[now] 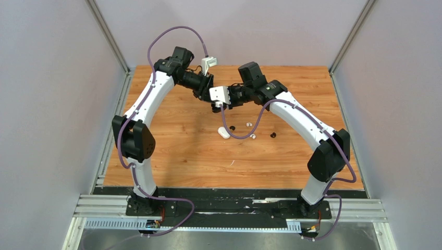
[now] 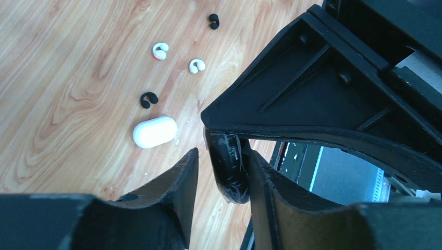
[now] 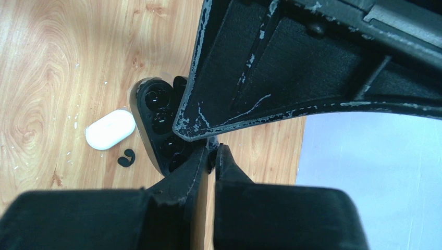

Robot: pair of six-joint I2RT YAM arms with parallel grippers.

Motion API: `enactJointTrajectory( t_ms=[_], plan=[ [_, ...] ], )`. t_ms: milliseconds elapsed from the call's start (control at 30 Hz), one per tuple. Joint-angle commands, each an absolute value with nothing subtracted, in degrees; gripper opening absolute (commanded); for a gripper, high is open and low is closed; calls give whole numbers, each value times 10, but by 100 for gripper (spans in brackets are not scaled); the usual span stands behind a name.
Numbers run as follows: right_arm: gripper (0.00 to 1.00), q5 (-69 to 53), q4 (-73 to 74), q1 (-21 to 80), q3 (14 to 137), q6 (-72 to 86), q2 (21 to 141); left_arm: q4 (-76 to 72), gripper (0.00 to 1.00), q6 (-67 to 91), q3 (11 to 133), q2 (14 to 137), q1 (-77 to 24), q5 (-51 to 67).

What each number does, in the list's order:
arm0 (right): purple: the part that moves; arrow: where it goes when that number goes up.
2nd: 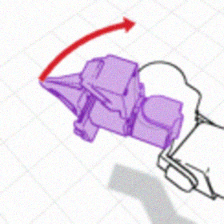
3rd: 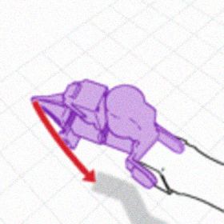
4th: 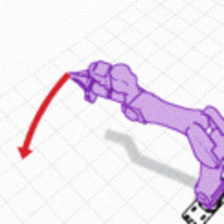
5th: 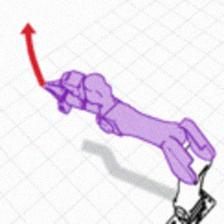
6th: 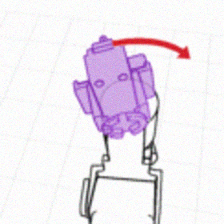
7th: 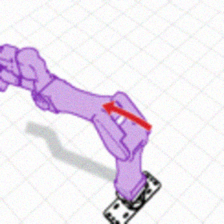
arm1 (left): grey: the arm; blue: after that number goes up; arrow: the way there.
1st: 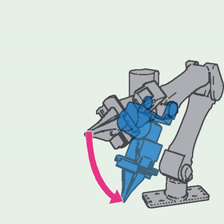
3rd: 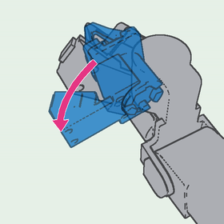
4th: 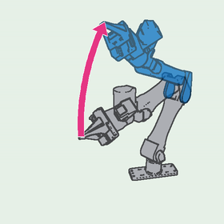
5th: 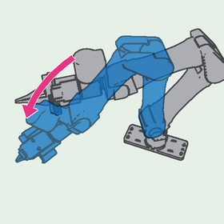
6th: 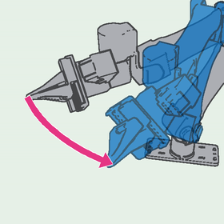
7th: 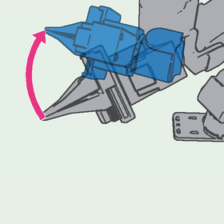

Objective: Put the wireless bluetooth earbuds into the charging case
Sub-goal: Adjust the charging case.

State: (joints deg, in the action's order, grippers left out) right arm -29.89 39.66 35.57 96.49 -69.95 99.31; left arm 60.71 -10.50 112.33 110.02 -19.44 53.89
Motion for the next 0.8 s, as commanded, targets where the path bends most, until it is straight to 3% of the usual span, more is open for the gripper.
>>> enactJointTrajectory(
  t_ms=[0,233,400,500,767],
  plan=[
    [0,-307,380,359,991,-689,994,612,44,-124,1134,1108,-197,539],
    [0,-310,380,359,990,-686,994,595,32,-116,1136,1109,-198,548],
    [0,-317,375,359,990,-676,997,570,9,-126,1115,1094,-197,557],
    [1,-311,369,359,989,-670,996,554,1,-125,1097,1078,-198,561],
    [12,-293,360,359,987,-655,992,518,0,-124,1072,1055,-198,545]
  ],
)
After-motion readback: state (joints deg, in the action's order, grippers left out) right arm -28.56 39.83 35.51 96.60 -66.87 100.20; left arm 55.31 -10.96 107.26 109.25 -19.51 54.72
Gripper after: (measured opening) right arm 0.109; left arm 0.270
